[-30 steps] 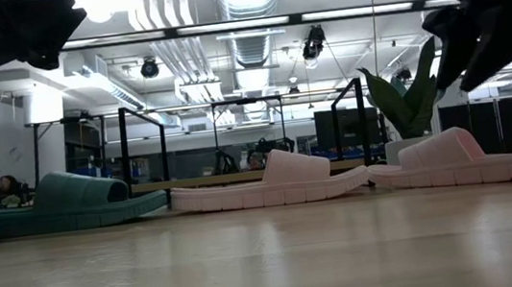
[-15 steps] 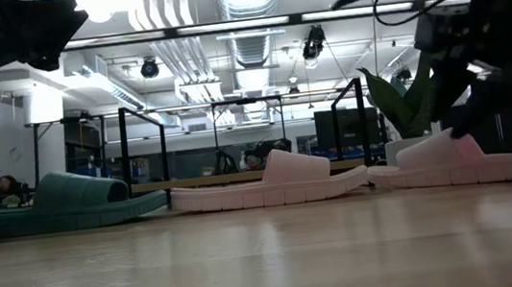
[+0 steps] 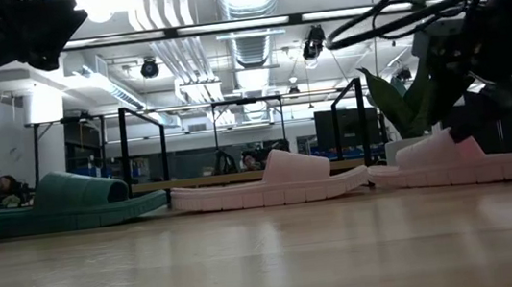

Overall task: Pick and place slides into the shelf
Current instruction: Put the right pink slipper on the shelf

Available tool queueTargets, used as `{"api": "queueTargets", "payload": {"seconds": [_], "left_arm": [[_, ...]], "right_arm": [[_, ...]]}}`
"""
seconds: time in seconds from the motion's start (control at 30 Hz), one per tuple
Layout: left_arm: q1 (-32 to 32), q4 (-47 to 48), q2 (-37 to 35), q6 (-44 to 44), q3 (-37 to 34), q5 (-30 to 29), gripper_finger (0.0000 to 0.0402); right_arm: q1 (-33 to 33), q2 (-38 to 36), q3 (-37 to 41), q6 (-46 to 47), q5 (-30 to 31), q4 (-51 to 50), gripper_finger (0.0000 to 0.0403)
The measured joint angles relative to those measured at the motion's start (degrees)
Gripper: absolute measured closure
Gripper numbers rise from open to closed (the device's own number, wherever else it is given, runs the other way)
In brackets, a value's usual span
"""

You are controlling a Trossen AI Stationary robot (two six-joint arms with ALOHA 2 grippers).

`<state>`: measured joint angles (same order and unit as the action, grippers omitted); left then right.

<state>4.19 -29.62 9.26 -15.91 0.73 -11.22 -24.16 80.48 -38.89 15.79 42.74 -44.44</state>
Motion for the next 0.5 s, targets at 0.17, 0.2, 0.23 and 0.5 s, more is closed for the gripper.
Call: {"api": "queueTargets", "payload": {"seconds": [0.17, 0.2, 0.23, 0.5], "left_arm": [[0.0, 0.1, 0.1, 0.0, 0.0, 0.0, 0.0233], [0.0, 0.1, 0.1, 0.0, 0.0, 0.0, 0.0233], [0.0, 0.1, 0.1, 0.0, 0.0, 0.0, 0.0233], [0.0, 0.1, 0.1, 0.0, 0.0, 0.0, 0.0233]], "right_arm": [[0.2, 0.6, 0.0, 0.9, 1.1, -0.2, 0.0189], [0.2, 0.6, 0.0, 0.9, 1.1, -0.2, 0.0189], [0.2, 0.6, 0.0, 0.9, 1.2, -0.1, 0.0189], [0.2, 0.6, 0.0, 0.9, 0.8, 0.1, 0.0207]]}}
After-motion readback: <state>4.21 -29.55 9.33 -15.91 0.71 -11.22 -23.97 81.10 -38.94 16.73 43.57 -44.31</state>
